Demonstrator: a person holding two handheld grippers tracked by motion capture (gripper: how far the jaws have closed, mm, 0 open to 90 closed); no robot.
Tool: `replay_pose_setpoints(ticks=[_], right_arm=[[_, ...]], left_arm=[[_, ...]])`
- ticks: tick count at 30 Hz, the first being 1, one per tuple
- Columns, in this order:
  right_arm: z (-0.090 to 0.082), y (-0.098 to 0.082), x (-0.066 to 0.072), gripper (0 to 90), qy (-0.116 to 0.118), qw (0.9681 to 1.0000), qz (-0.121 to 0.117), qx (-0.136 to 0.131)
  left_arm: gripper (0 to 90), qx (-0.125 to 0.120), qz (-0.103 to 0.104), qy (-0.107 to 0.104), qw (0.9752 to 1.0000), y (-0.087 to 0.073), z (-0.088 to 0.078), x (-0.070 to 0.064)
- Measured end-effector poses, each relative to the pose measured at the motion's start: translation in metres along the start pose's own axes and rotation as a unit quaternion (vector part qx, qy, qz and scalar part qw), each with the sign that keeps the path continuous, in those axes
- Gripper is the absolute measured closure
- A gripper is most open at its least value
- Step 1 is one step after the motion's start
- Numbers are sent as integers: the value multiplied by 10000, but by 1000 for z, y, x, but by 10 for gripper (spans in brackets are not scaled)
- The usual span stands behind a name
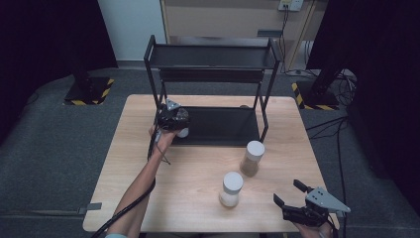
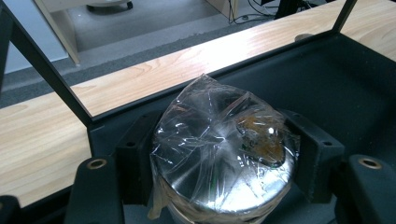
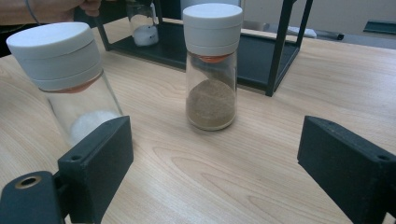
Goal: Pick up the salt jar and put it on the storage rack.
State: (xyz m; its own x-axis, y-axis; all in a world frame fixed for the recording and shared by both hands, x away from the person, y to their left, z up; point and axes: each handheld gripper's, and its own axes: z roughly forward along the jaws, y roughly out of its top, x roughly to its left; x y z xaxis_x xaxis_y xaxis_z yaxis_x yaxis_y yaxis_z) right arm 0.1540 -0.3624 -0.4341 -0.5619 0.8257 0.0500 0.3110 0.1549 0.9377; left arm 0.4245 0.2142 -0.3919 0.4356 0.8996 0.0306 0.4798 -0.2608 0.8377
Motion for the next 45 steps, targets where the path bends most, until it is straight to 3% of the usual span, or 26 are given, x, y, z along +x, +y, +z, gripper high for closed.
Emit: replay_pose_setpoints(ticks=[8,16,20,23,29,38,45], right_arm=[[0,0,0,105,4,10000,3,13],[0,0,0,105,16,10000,-7,10],[0,0,0,105,20,10000,0,12],[0,0,0,105,22,10000,-13,11],[1,1,0,105,39,10000,-20,16],[1,1,0,105,60,10000,-52,28],[2,2,1,106,74,9999,-70,54]], left_arm=[[329,-62,-79,27,9999,-3,1,0],[209,-163,-26,-2,9999,2,-2,-3],[169,-253,209,-9,9995,8,-8,-7],[147,-329,252,-88,9991,13,-12,-7],[75,-408,596,-276,9970,26,-27,-13],[47,-420,659,-701,9945,35,-47,-9],[47,-444,715,-809,9932,35,-68,-6]])
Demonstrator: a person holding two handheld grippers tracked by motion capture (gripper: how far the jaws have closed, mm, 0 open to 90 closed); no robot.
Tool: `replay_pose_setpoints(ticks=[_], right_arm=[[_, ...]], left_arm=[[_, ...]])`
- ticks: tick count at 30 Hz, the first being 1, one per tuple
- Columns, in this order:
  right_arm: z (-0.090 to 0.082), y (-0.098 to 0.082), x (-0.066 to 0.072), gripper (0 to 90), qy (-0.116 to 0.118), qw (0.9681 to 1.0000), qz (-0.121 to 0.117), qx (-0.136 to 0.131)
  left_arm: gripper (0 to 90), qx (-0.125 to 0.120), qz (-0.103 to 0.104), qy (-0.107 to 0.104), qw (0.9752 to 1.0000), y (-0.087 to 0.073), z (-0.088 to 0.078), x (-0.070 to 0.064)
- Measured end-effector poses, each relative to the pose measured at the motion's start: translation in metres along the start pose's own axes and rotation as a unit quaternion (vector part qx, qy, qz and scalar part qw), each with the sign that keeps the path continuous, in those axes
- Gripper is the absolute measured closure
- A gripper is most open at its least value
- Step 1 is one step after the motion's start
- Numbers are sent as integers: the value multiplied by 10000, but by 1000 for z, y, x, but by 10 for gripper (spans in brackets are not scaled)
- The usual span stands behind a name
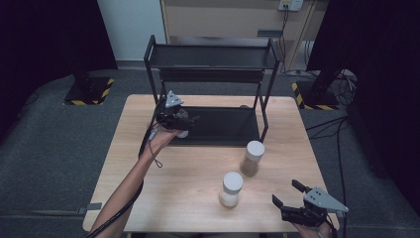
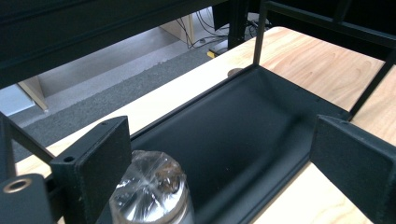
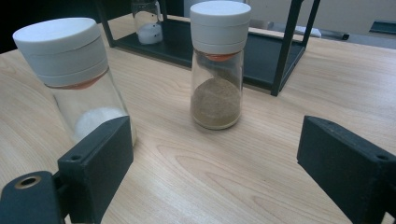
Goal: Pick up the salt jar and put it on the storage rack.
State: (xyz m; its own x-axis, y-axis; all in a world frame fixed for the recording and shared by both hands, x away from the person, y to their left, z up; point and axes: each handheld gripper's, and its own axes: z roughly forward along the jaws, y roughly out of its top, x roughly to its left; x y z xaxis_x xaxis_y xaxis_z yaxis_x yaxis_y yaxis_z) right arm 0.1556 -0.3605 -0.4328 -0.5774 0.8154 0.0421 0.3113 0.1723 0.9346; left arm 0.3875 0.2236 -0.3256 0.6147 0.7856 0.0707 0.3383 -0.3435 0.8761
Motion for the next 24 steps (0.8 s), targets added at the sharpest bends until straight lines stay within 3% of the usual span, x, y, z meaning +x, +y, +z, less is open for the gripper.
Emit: replay_pose_setpoints(ticks=[7,16,22,24], right_arm=[[0,0,0,106,16,10000,-12,9],[1,1,1,107,24,10000,-64,26],[1,1,1,108,26,10000,-73,29],[2,2,1,108,27,10000,-76,40]], left_arm=[[51,-116,102,-76,9999,-5,-30,0],[53,-197,235,24,9995,-15,-68,-1],[54,-232,55,-44,9997,-37,-91,3],[55,-232,55,-44,9997,-37,-91,3]])
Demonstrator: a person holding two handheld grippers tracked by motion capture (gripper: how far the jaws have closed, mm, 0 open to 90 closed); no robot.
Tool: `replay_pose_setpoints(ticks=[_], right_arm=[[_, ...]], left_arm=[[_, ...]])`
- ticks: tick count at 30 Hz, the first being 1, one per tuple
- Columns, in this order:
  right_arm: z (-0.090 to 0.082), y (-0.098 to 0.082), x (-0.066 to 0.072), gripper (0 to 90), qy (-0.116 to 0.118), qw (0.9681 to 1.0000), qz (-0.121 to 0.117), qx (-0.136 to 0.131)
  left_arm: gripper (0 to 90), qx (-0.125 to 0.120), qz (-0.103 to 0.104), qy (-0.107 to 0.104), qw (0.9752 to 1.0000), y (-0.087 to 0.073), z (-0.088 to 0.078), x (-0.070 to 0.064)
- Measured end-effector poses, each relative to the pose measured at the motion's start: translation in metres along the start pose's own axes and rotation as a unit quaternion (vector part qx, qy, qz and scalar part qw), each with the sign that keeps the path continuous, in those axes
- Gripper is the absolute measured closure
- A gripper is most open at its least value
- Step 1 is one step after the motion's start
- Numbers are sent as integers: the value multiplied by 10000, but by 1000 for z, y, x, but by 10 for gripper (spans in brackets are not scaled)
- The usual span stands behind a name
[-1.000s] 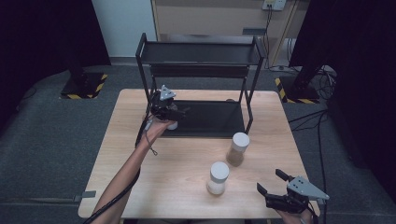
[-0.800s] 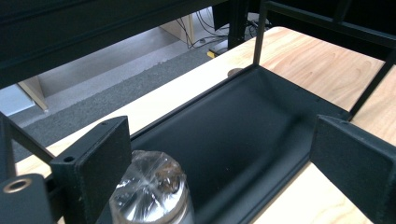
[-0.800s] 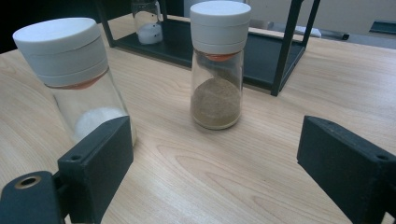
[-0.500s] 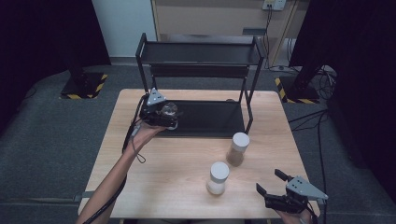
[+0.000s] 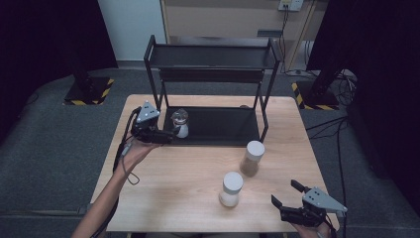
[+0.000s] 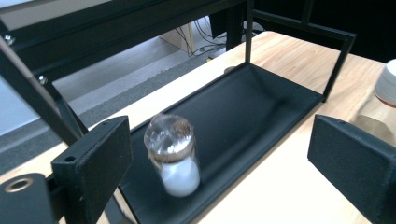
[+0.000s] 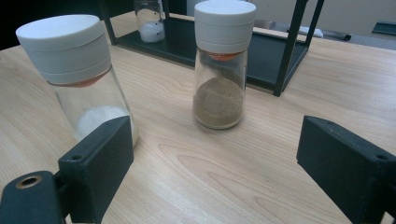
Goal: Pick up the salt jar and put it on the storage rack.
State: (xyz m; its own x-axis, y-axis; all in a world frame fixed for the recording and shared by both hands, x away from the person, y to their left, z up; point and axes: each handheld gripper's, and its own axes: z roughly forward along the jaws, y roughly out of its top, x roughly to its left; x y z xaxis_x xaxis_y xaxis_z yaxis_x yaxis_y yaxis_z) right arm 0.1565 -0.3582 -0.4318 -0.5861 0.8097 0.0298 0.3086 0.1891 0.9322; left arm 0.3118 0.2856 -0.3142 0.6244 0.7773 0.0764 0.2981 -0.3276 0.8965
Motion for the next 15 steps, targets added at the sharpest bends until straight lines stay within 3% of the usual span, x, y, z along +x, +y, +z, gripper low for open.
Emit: replay_pose_setpoints(ticks=[9,15], right_arm=[[0,0,0,110,-4,10000,-17,13],[1,1,1,111,4,10000,-24,27]], left_arm=[[56,-102,-287,-55,9995,-34,-24,0],[56,-156,-374,-89,9991,-52,-39,-4]])
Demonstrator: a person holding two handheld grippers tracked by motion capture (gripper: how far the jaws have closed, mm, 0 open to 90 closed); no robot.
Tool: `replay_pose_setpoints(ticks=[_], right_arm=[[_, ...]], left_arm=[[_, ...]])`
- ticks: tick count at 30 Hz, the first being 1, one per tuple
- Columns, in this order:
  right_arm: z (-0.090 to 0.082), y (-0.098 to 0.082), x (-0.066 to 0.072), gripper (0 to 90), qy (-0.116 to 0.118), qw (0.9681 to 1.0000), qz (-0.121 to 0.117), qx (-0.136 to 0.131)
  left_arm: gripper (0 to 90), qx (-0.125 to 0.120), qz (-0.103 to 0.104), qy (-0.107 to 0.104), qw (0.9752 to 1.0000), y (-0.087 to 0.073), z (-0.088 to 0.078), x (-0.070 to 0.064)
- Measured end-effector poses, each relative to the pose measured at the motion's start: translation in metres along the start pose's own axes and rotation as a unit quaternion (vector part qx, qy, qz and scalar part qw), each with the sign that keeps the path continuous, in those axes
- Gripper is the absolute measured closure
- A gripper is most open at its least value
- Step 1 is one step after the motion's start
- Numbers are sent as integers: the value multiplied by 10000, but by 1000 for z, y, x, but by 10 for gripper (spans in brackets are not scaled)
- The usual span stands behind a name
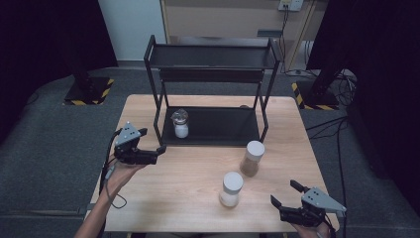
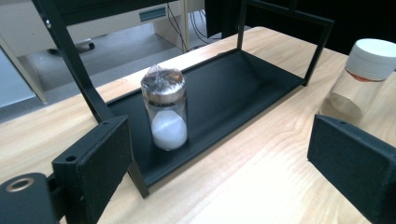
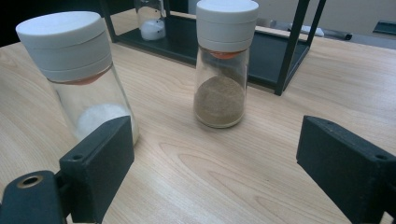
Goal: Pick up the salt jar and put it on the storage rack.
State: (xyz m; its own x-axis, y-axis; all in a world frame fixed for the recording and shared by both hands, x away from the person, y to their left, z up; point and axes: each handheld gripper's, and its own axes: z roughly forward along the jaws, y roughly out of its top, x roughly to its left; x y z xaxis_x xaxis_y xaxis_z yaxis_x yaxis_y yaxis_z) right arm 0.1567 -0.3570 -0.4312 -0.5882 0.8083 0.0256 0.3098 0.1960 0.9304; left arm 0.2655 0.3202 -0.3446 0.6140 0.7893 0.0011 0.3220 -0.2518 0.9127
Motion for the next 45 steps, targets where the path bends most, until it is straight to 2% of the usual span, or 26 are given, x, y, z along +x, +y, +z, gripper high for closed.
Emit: replay_pose_setpoints(ticks=[10,21,25,33,45], right_arm=[[0,1,1,112,-13,10000,-24,23],[0,1,1,112,-23,10000,-35,28],[0,1,2,112,-26,10000,-36,25],[1,1,2,112,-28,10000,-46,37],[1,2,2,113,-34,10000,-64,57]], left_arm=[[58,-159,-243,-30,9996,-28,-23,-9],[63,-323,-325,13,9989,-55,-51,-20],[64,-322,-327,29,9989,-64,-56,-23],[62,-338,-374,30,9987,-96,-63,-24],[61,-353,-342,-85,9988,-122,-62,-24]])
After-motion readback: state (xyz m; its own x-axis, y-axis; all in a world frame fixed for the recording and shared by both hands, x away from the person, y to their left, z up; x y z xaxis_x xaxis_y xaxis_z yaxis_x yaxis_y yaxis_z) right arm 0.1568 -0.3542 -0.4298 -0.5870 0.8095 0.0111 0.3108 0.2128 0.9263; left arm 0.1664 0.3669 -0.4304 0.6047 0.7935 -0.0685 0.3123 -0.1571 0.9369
